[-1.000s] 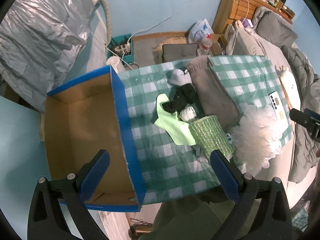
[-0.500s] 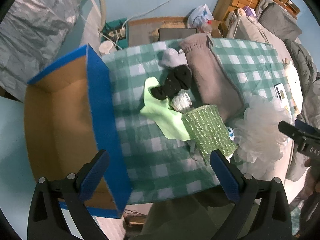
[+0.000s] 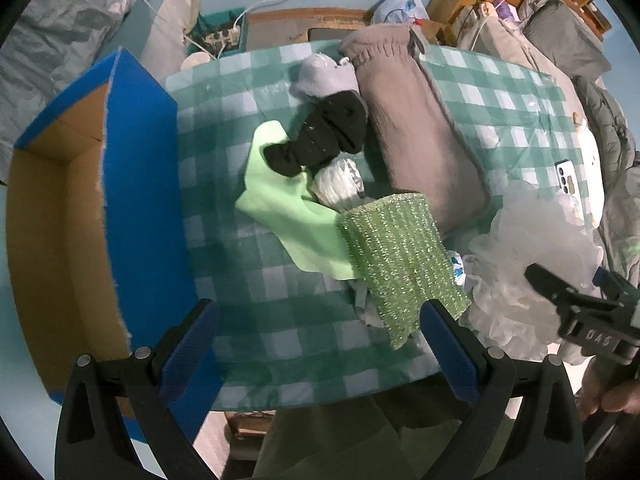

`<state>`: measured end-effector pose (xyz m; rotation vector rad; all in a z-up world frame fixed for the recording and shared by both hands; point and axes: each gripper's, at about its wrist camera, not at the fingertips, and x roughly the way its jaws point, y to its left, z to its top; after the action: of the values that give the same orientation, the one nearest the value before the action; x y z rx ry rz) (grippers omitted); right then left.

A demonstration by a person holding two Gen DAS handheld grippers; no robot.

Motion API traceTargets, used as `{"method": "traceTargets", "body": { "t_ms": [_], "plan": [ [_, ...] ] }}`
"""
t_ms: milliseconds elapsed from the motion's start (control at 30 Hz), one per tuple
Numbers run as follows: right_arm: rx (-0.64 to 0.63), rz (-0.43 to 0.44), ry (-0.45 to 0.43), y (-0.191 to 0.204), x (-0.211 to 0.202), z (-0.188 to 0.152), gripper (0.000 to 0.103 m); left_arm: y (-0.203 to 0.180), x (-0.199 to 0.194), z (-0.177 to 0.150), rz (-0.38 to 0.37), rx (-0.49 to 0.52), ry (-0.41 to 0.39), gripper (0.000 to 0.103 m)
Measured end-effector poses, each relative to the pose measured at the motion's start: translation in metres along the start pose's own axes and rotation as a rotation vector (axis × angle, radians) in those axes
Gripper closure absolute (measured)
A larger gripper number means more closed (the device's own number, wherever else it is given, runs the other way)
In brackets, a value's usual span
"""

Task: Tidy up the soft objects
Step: 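Lower the right tool onto the white mesh bath puff while the left tool reaches the green scrubber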

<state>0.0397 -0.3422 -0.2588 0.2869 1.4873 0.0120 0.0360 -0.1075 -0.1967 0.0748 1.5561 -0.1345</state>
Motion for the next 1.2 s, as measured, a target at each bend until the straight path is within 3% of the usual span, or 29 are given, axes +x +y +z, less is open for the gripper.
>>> {"method": "traceTargets", "body": {
  "t_ms": [400, 767, 967, 1200],
  "plan": [
    [-0.033, -0.016, 0.061, -0.003, 0.043, -0.004, 0.002, -0.012, 0.022, 0.004, -0.008, -0.03, 0.05, 0.002],
    [-0.062, 0.026, 0.087, -0.023, 0.072, -0.014, 0.003, -0.029, 0.032, 0.013, -0.019, -0.045, 0.07, 0.002],
    [-0.148, 0.034, 0.042, -0.023, 0.063, -0.016, 0.029, -0.047, 0.047, 0.022, -0.012, -0.053, 0.1, 0.002],
    [-0.172, 0.047, 0.006, -0.037, 0.048, -0.012, 0.038, -0.07, 0.069, 0.034, 0.008, -0.052, 0.127, 0.002]
  ]
}}
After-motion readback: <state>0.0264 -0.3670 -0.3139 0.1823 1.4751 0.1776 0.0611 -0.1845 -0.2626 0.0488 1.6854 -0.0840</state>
